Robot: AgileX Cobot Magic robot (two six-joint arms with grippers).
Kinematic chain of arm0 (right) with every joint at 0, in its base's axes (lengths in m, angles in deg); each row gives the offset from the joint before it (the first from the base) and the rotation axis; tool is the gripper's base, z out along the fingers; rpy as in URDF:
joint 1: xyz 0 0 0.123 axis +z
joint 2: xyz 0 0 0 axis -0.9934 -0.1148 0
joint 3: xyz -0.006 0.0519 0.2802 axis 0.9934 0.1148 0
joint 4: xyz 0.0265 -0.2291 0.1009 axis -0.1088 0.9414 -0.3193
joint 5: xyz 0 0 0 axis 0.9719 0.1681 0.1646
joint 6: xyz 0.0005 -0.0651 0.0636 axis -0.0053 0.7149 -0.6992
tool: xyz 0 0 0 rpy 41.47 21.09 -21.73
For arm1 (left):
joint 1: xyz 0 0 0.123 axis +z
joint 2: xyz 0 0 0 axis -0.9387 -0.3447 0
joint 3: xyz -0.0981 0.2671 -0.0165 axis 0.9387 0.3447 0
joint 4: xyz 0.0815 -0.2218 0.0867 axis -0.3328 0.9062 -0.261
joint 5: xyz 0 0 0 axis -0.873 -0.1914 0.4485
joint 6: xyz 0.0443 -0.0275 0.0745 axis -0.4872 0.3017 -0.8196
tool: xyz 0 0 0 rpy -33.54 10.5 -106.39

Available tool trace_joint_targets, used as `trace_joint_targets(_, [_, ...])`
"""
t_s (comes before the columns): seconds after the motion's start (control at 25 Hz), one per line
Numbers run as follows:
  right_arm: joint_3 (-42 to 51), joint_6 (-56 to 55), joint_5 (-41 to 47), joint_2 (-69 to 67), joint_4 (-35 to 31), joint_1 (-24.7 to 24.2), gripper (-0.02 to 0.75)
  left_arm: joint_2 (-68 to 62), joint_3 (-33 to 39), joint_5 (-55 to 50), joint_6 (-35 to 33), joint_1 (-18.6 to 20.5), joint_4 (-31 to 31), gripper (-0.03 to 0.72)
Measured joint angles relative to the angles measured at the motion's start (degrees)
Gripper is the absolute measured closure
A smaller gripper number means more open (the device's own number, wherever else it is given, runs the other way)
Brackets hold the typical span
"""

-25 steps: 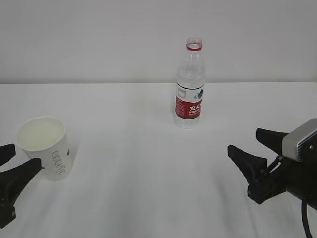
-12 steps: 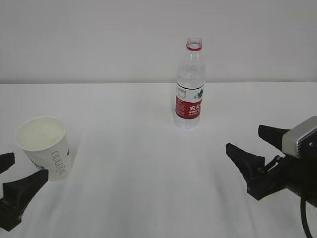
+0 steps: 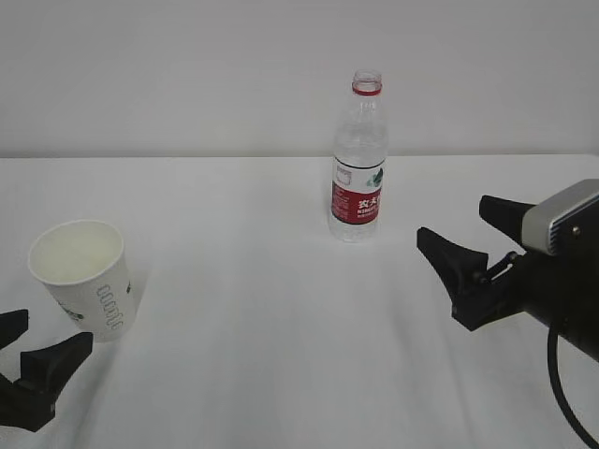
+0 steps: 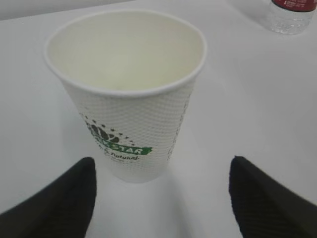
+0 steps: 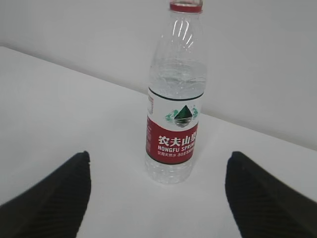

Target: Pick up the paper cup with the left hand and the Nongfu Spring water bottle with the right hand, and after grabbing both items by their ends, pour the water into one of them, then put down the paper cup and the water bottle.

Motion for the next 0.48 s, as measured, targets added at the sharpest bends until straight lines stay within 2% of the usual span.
trace_joint_targets(0.48, [-3.65, 0.00, -0.23, -9.58, 0.00, 0.00, 0.095, -0.39, 0.00, 0.34, 0.00, 0.00, 1.90, 0.086])
